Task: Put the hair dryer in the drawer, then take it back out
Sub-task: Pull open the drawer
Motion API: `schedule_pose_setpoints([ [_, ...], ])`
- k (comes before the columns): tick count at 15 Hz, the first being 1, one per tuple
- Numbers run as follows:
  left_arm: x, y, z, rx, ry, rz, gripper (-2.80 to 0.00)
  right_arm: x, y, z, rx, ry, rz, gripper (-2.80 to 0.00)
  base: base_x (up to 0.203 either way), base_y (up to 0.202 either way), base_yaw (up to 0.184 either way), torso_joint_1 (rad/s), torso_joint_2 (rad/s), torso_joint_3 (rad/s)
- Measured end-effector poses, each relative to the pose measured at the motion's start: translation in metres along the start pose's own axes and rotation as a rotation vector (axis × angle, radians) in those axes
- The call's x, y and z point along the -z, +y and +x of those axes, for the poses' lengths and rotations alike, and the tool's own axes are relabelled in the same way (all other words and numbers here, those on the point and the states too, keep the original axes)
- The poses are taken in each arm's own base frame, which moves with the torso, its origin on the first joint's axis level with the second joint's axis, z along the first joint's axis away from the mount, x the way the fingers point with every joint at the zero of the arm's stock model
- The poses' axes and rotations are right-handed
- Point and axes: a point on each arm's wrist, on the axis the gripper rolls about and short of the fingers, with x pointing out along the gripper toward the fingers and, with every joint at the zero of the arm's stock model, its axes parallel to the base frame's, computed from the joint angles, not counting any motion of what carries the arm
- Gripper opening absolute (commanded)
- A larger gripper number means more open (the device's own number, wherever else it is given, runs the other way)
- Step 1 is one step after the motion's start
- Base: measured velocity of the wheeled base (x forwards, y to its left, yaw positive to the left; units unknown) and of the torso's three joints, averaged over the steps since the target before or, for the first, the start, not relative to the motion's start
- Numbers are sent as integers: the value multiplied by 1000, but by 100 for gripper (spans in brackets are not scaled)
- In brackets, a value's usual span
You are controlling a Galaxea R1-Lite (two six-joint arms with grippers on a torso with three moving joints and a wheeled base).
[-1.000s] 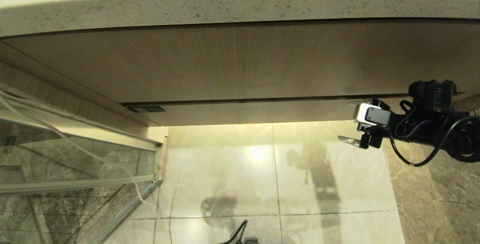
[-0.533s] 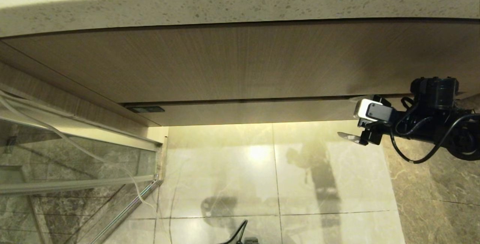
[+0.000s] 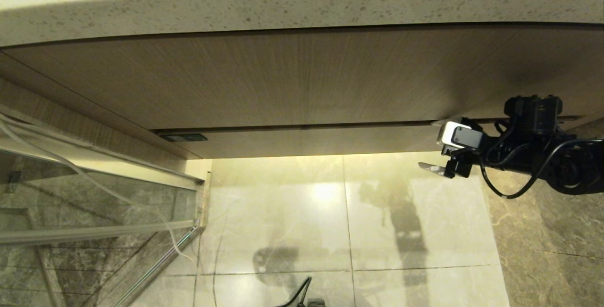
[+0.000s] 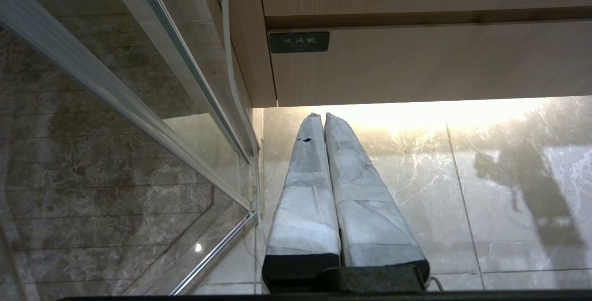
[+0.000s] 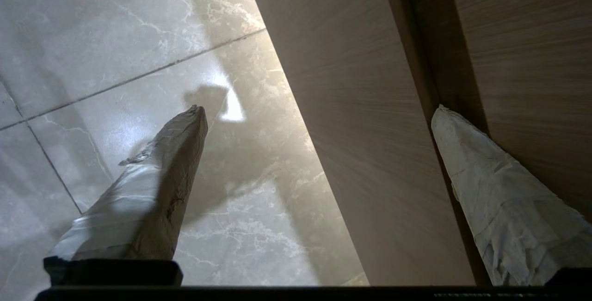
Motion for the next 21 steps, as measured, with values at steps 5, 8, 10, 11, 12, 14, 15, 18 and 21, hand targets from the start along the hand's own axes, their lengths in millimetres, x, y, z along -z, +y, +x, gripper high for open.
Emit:
schedule_pose_setpoints([
  [5,0,0,0,0,0,0,-280,5,-2,13,11,-11,14,0,0,0,0,0,0,0],
  [8,0,0,0,0,0,0,-280,2,-7,18,75,-50,32,0,0,0,0,0,0,0],
  [10,0,0,0,0,1,0,-280,2,-7,20,79,-51,28,0,0,0,0,0,0,0],
  [11,0,0,0,0,0,0,-280,3,-6,21,81,-50,26,0,0,0,0,0,0,0],
  [12,0,0,0,0,0,0,-280,3,-6,22,80,-50,24,0,0,0,0,0,0,0],
  [14,0,0,0,0,0,0,-280,6,-2,23,66,-38,27,0,0,0,0,0,0,0],
  [15,0,0,0,0,0,0,-280,7,0,24,49,-29,28,0,0,0,0,0,0,0],
  [18,0,0,0,0,0,0,-280,10,6,26,20,-15,22,0,0,0,0,0,0,0],
  [21,0,0,0,0,0,0,-280,14,13,26,-21,17,25,0,0,0,0,0,0,0],
])
